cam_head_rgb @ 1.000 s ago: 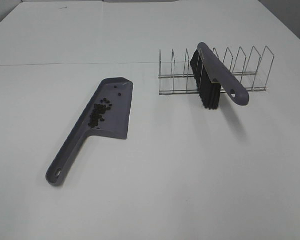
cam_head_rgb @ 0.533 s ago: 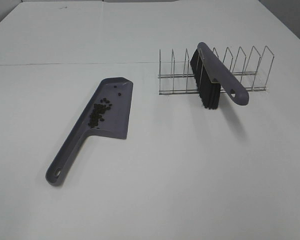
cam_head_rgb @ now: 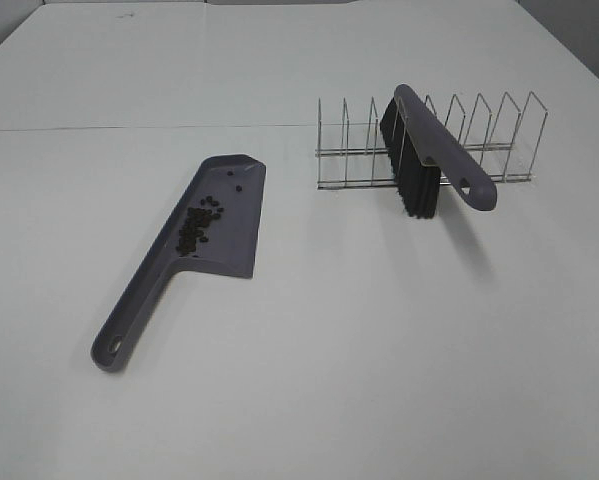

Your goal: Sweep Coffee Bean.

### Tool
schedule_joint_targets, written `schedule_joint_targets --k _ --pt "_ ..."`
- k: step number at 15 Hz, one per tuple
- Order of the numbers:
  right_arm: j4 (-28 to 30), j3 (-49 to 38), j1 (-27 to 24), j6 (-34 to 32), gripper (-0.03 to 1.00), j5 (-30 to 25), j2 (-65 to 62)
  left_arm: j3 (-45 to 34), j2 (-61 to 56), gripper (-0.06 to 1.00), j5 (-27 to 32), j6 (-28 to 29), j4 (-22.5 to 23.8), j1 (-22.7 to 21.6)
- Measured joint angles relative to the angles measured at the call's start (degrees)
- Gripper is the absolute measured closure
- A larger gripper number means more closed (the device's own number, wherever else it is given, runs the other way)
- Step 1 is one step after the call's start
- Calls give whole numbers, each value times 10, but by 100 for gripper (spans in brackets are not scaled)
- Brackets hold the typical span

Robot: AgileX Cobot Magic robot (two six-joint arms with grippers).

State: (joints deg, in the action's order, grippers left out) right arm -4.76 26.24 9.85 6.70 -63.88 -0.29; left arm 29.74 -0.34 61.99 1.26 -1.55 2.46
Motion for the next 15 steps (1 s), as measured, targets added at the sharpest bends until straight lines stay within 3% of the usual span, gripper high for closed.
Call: schedule_joint_targets --k 4,8,15 --pt "21 0 -3 1 23 0 0 0 0 6 0 0 1 0" --pt "25 0 -49 1 23 0 0 0 0 6 0 0 2 0" --pt "25 0 -52 1 23 0 0 0 0 6 0 0 2 0"
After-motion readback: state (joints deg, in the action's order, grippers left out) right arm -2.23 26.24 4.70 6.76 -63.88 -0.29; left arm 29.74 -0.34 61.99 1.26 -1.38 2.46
